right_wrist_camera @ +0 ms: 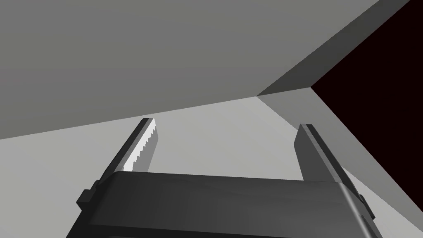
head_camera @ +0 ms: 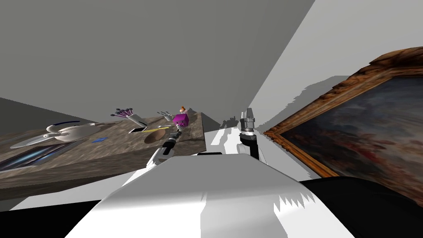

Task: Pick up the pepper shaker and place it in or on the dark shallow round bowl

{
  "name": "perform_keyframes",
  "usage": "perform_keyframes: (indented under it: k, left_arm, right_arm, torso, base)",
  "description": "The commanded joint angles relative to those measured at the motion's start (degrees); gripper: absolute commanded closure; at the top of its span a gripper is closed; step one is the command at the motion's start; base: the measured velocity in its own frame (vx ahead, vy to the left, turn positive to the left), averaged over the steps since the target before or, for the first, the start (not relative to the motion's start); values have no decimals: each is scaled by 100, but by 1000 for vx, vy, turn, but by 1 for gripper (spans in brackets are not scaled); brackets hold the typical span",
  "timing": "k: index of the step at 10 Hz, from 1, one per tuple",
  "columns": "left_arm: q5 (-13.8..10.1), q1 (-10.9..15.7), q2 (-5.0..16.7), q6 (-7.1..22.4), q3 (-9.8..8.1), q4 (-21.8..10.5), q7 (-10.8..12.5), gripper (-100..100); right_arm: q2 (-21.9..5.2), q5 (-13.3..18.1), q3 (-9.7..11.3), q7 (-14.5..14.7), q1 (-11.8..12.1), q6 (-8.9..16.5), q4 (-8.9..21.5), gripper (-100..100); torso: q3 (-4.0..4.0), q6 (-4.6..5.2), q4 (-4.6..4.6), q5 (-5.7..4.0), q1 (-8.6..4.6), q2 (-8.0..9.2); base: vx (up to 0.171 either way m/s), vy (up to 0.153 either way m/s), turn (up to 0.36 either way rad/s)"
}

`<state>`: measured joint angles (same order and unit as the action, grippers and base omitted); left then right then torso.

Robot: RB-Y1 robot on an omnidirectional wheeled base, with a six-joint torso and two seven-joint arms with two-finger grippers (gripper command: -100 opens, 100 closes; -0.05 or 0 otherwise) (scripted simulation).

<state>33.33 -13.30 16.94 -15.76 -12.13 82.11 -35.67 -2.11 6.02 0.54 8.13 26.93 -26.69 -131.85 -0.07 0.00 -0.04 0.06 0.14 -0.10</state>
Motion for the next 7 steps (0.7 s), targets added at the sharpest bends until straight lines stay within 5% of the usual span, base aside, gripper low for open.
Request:
perform_keyframes:
  k: [1, 5, 6, 7]
  left_arm:
    - [85, 160, 6, 164, -118, -63, -122, -100]
    - [196, 347, -29, 330, -266, -139, -289, -100]
    - [202, 355, -30, 350, -273, -140, -306, 0]
    - [202, 354, -30, 348, -272, -140, -304, -100]
  right_arm:
    - [0, 0, 0, 0, 0, 0, 0, 0]
    - [0, 0, 0, 0, 0, 0, 0, 0]
    - [0, 0, 0, 0, 0, 0, 0, 0]
    - [0, 0, 0, 0, 0, 0, 0, 0]
  torso:
    - [0, 0, 0, 0, 0, 0]
    - [-2, 1, -1, -1, -4, -4]
    - [-1, -1, -1, 0, -2, -2]
    - [-1, -1, 0, 0, -1, -1]
  base:
    - [5, -5, -117]
    - [6, -7, -76]
    - [0, 0, 0]
    - [0, 0, 0]
